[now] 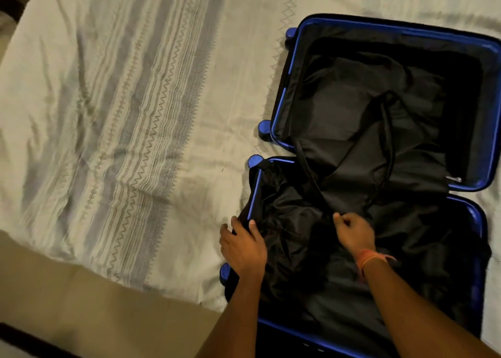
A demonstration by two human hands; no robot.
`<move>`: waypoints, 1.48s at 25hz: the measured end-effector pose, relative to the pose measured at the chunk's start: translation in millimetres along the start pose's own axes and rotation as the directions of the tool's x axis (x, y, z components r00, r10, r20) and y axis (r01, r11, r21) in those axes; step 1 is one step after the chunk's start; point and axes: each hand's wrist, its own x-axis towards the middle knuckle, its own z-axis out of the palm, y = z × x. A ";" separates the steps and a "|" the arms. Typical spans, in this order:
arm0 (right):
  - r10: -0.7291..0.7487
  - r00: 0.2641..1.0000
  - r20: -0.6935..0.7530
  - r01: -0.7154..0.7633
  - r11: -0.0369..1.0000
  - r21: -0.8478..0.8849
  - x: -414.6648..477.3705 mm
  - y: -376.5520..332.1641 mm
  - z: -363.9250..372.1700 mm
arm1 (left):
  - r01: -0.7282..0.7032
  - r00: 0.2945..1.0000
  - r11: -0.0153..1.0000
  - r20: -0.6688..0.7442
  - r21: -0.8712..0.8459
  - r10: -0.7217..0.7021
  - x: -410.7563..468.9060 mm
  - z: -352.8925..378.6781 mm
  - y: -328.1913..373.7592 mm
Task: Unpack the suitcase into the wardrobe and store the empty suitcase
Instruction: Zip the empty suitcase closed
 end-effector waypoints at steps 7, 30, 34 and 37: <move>-0.146 0.905 0.400 0.204 0.973 -0.106 -42.9 -28.7 58.6 | 0.529 0.818 0.733 0.487 -0.427 -0.307 55.1 23.0 -28.7; 0.187 0.752 -0.632 -0.049 0.972 0.229 -85.0 171.9 -77.5 | 0.189 0.962 0.907 0.257 -0.376 -0.093 -149.9 63.6 94.1; 0.504 0.633 -0.587 -0.255 0.852 0.457 -71.4 213.2 -119.3 | 0.110 0.983 0.955 0.170 -0.274 -0.064 -150.9 90.4 94.6; 0.646 0.761 0.056 -0.510 0.543 0.667 -42.2 258.9 -122.7 | 0.131 0.987 0.974 0.114 -0.187 -0.111 -152.2 107.9 82.8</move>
